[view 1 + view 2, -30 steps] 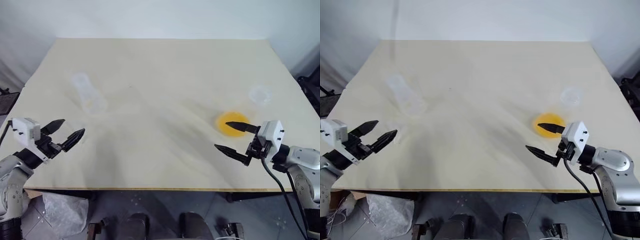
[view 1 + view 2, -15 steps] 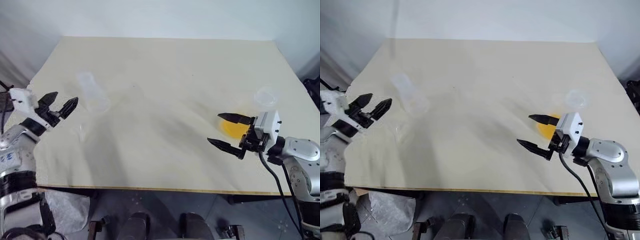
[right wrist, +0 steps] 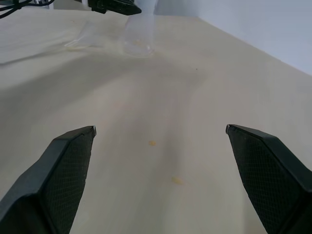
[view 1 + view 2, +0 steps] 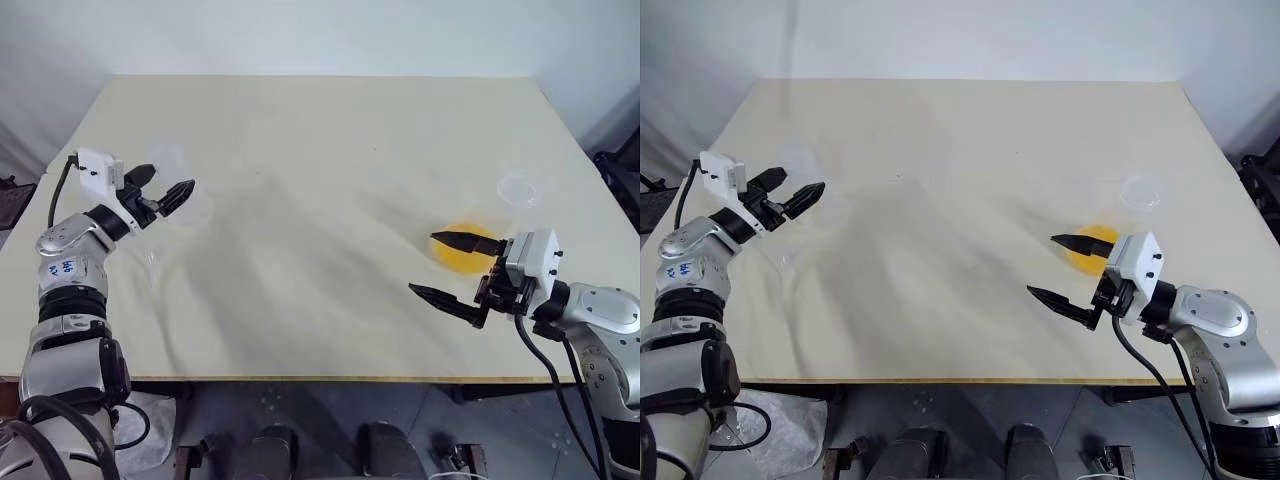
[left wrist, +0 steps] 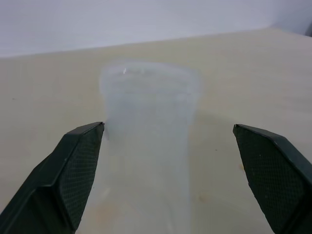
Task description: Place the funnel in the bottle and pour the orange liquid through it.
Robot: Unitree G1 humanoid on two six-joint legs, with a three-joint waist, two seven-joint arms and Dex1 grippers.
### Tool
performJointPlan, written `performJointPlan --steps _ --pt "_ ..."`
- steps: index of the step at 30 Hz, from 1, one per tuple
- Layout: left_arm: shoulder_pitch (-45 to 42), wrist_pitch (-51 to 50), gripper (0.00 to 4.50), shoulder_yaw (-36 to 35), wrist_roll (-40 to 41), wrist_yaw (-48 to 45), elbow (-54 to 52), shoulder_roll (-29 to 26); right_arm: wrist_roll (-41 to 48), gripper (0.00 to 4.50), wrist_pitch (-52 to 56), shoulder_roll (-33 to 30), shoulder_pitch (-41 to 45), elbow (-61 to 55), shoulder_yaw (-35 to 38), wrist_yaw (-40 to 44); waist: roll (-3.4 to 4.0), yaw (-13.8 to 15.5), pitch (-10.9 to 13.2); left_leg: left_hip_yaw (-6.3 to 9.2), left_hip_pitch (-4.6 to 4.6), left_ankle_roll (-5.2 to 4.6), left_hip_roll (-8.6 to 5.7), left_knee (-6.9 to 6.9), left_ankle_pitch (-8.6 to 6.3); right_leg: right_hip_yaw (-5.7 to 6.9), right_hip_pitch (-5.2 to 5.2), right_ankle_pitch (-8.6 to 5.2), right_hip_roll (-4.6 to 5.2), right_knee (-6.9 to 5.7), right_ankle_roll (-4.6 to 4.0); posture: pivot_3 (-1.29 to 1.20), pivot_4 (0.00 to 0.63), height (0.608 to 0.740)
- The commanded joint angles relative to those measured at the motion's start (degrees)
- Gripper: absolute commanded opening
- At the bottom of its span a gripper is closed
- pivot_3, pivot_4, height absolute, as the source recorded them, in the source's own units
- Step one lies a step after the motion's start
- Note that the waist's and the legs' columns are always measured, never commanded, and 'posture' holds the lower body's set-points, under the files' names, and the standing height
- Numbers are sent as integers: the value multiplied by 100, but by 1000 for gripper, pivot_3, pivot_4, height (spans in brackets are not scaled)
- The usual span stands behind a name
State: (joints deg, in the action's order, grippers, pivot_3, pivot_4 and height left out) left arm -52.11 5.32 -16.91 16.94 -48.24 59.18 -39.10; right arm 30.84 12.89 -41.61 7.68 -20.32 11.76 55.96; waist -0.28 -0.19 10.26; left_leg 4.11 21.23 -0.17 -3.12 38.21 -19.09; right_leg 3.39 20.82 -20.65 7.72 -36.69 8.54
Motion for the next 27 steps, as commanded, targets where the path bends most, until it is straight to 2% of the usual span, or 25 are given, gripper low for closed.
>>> performJointPlan --steps 1,12,15,20,21,27 --pt "-293 221 4500 -19 -106 37 225 -81 32 4486 -3 -55 58 -235 117 -96 -4 4 2 0 0 0 0 0 0 0 2 0 1 -3 0 0 150 740" --pt "-903 419 4500 133 -501 200 958 -38 -79 4486 -45 -46 154 -198 73 -257 -13 0 8 -2 7 0 -8 3 0 3 20 0 6 -26 0 0 150 740" --pt "-993 340 3901 241 -640 299 1089 -31 -101 4500 -38 -45 157 -219 77 -293 -13 1 8 -5 8 0 -9 3 0 9 24 0 5 -30 0 0 150 740" --pt "-1034 279 2438 300 -746 225 1122 -51 -132 4500 -51 -51 137 -231 99 -329 -14 1 7 -9 9 0 -9 3 0 10 28 0 7 -35 0 0 150 740" --pt "-1033 260 2331 305 -761 230 1118 -68 -131 4500 -52 -51 131 -237 107 -337 -14 2 8 -9 9 0 -8 4 0 10 28 0 8 -37 0 0 150 740" --pt "-1107 259 2331 300 -850 204 1086 -218 -176 4500 -100 -25 248 -118 52 -331 -14 -4 7 -9 9 0 -9 5 0 10 29 0 8 -38 0 0 150 740"
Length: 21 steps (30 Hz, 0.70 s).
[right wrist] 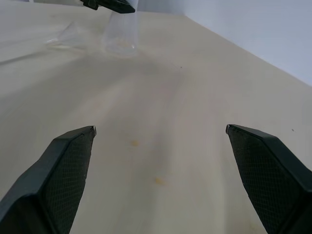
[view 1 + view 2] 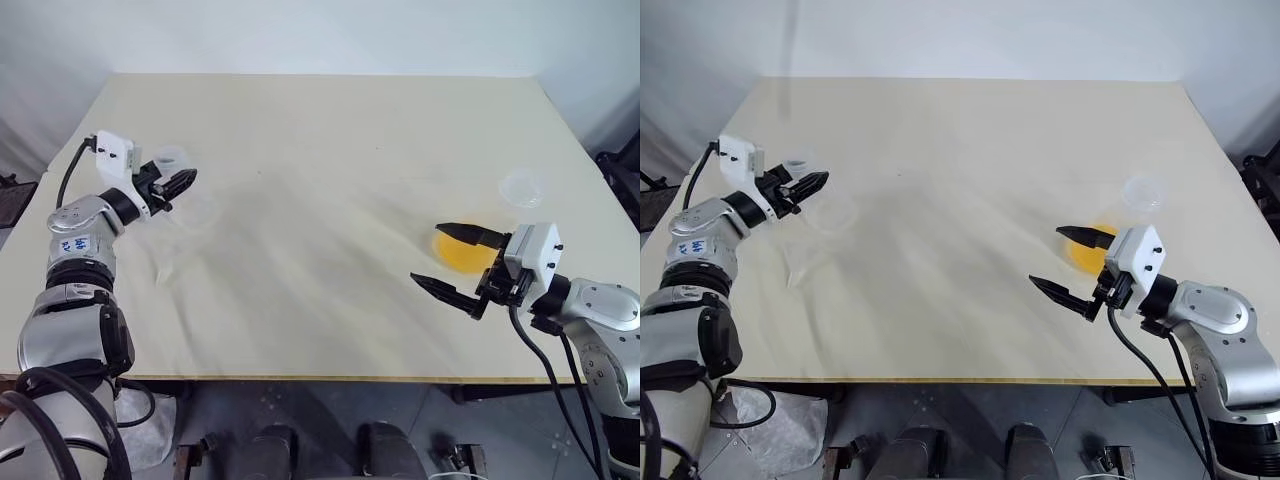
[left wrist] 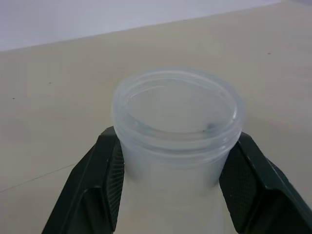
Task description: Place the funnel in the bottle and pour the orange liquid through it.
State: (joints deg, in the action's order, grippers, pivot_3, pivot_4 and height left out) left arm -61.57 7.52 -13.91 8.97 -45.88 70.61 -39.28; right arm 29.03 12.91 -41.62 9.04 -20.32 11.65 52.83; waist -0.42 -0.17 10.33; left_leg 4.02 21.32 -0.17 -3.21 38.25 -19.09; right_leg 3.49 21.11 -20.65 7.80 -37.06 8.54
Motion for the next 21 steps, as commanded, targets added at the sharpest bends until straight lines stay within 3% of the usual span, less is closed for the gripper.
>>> performJointPlan --steps 1,10,15,21 --pt "-195 64 2331 -4 -58 -65 -83 -227 0 4500 -108 -22 141 -98 59 -13 0 -9 0 -1 0 0 0 0 0 0 2 0 0 -1 0 0 150 740" --pt "-982 -291 2331 87 190 -1425 -653 -120 36 4500 -168 -102 458 167 29 275 -10 9 6 3 28 0 -3 16 0 6 29 0 6 -23 0 0 150 740" --pt "-1215 -946 2331 252 377 -2069 -1228 339 8 4500 -193 -111 427 200 48 401 -11 6 7 8 28 -7 -5 19 1 15 28 0 24 -36 0 0 150 740" --pt "-649 -1859 2331 708 666 -2652 -2738 1058 111 4500 -137 -171 141 64 157 569 -14 -11 9 7 31 -7 -1 23 2 17 29 0 23 -38 0 0 150 740"
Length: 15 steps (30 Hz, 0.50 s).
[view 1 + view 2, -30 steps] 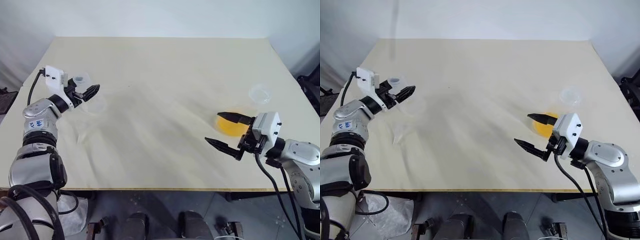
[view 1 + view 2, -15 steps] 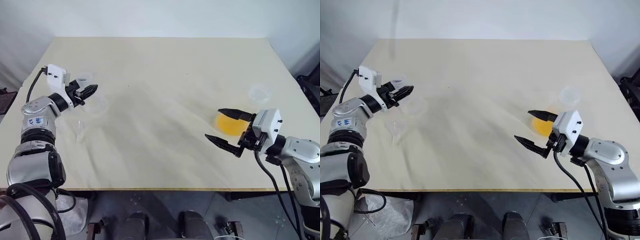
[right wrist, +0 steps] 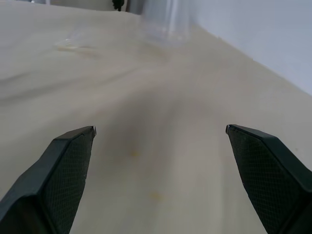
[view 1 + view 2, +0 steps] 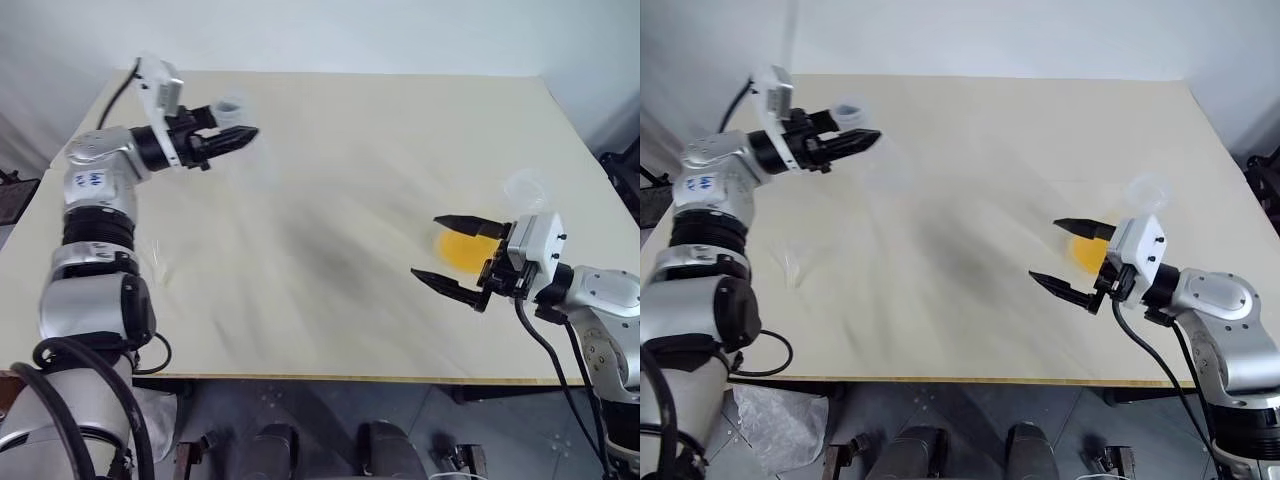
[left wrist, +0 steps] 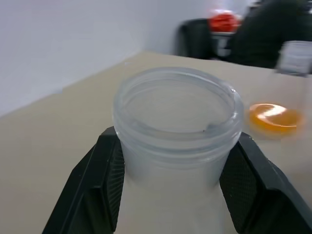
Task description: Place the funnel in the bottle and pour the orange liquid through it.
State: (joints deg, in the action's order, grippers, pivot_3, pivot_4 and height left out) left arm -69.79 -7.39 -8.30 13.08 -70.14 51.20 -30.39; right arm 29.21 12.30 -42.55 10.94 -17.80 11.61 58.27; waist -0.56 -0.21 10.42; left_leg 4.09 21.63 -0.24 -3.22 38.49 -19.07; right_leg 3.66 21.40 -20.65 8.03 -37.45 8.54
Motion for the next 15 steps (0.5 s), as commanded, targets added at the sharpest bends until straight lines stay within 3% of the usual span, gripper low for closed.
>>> performJointPlan --steps 1,7,15 --pt "383 -579 2331 299 352 -214 -1258 417 136 4500 -50 -83 -145 -247 219 24 0 -12 0 -2 0 0 1 1 0 -1 0 0 0 0 0 0 150 740" --pt "1311 -1290 2331 896 584 6 -3071 1145 273 4500 14 -77 -473 -451 373 -45 0 -4 0 2 13 0 4 25 0 -7 2 0 -2 2 0 0 150 740" --pt "1849 -1071 2331 1388 355 301 -3318 1449 295 4500 6 -95 -911 -642 601 -118 1 34 0 -3 21 -1 4 42 -1 -12 1 0 -6 4 0 0 150 740"
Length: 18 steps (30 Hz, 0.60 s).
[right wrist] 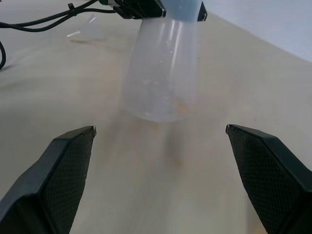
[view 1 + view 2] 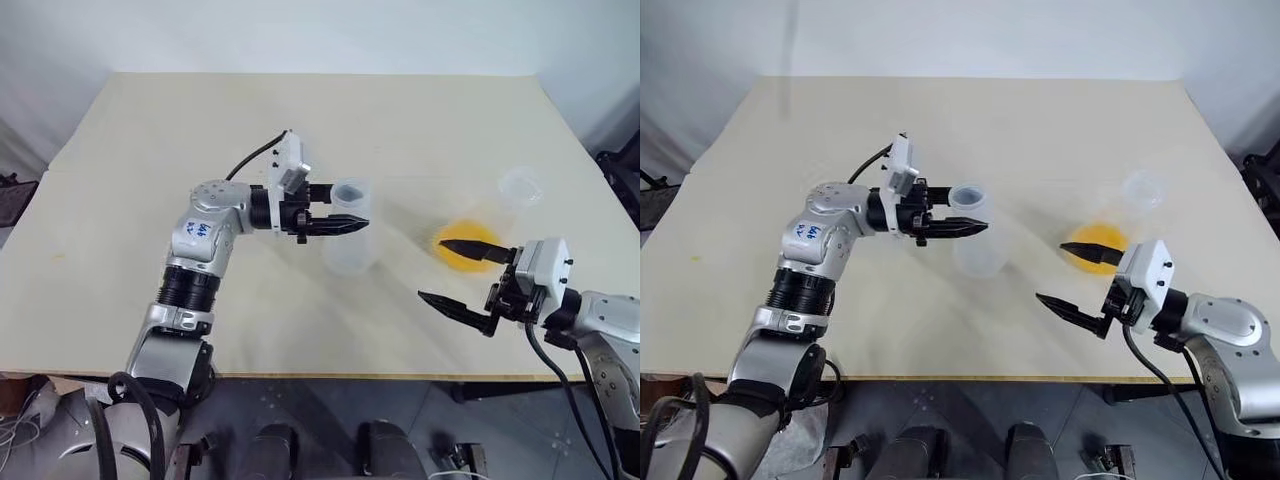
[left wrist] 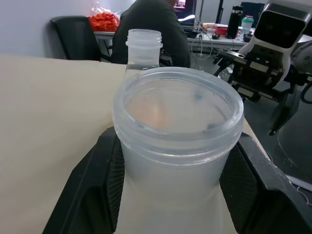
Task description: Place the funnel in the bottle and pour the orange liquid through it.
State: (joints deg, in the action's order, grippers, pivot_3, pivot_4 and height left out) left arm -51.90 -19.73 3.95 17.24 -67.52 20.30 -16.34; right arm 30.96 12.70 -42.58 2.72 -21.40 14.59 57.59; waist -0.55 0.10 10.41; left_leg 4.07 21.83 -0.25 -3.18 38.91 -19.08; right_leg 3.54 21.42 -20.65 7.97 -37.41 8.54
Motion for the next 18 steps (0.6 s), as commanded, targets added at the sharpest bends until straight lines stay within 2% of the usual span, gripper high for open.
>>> performJointPlan --steps 1,16,18 --pt "67 207 2331 219 -76 49 -220 77 97 4500 -47 -93 -136 -285 313 -56 0 7 0 1 1 0 0 0 0 0 0 0 0 0 0 0 150 740" --pt "79 843 2331 787 -457 144 132 393 -61 4500 -82 -99 -278 -348 326 -160 0 85 0 3 16 -2 -3 11 -1 4 4 0 0 8 0 0 150 740" --pt "76 923 3047 843 -536 174 198 394 -67 4500 -77 -103 -285 -364 327 -181 0 92 0 3 16 -3 -4 11 -1 4 4 0 0 8 0 0 150 740"
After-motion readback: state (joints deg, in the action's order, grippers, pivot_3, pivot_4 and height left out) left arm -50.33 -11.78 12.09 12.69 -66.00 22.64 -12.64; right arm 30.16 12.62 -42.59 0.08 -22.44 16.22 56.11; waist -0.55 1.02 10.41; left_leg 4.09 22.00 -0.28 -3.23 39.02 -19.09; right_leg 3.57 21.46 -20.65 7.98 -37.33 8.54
